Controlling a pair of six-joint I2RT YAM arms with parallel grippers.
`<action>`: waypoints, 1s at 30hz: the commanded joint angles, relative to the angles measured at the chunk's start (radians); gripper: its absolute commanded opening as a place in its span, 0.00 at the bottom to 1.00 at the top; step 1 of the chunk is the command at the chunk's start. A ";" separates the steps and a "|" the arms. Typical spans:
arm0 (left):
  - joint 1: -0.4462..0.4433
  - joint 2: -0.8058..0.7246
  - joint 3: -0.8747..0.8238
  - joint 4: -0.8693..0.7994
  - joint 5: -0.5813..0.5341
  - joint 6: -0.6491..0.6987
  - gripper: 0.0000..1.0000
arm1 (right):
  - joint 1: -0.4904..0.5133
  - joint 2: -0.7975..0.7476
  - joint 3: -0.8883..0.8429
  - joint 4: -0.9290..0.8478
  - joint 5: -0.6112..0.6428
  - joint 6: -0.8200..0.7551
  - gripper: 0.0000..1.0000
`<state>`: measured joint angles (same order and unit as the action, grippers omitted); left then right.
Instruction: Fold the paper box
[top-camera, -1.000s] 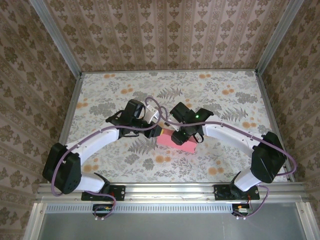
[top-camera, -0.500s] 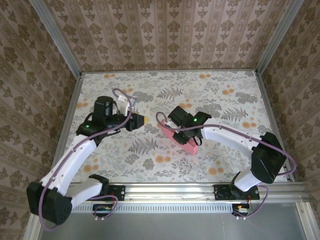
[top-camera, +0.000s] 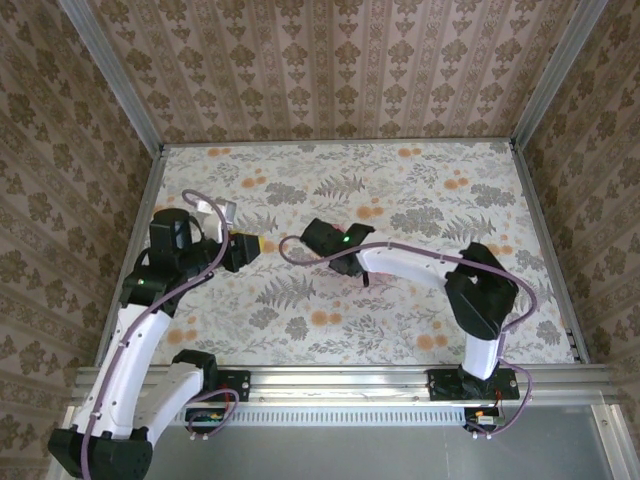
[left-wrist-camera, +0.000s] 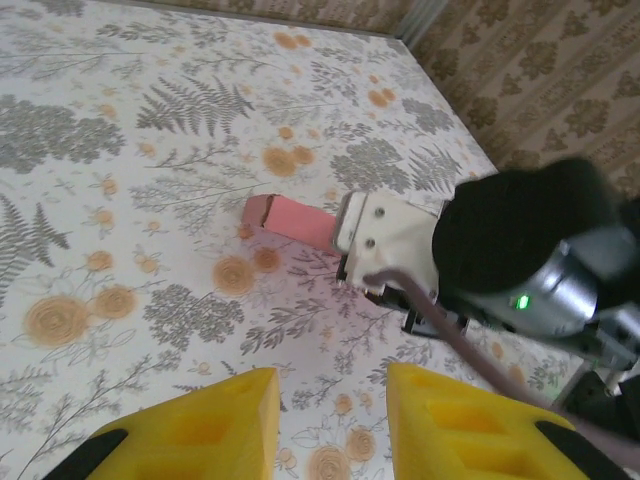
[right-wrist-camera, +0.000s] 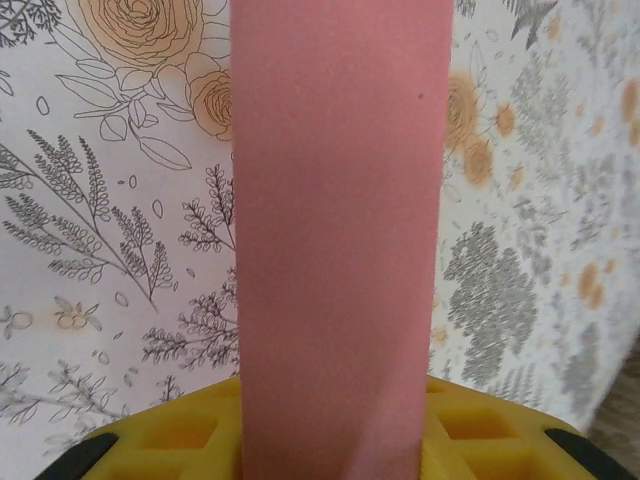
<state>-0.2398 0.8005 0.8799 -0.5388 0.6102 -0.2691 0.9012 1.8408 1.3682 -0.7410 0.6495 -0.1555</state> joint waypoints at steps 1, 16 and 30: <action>0.031 -0.022 -0.012 -0.030 -0.010 -0.011 0.32 | 0.051 0.031 0.011 0.049 0.159 -0.015 0.38; 0.066 -0.011 -0.063 0.035 0.026 -0.009 0.38 | 0.157 -0.139 -0.141 0.196 -0.165 0.097 0.76; -0.005 0.055 -0.104 0.140 -0.130 -0.045 0.61 | 0.046 -0.483 -0.401 0.474 -0.350 0.396 1.00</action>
<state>-0.2222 0.8467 0.7891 -0.4385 0.5640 -0.2893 0.9863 1.4425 1.0119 -0.3561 0.2977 0.1192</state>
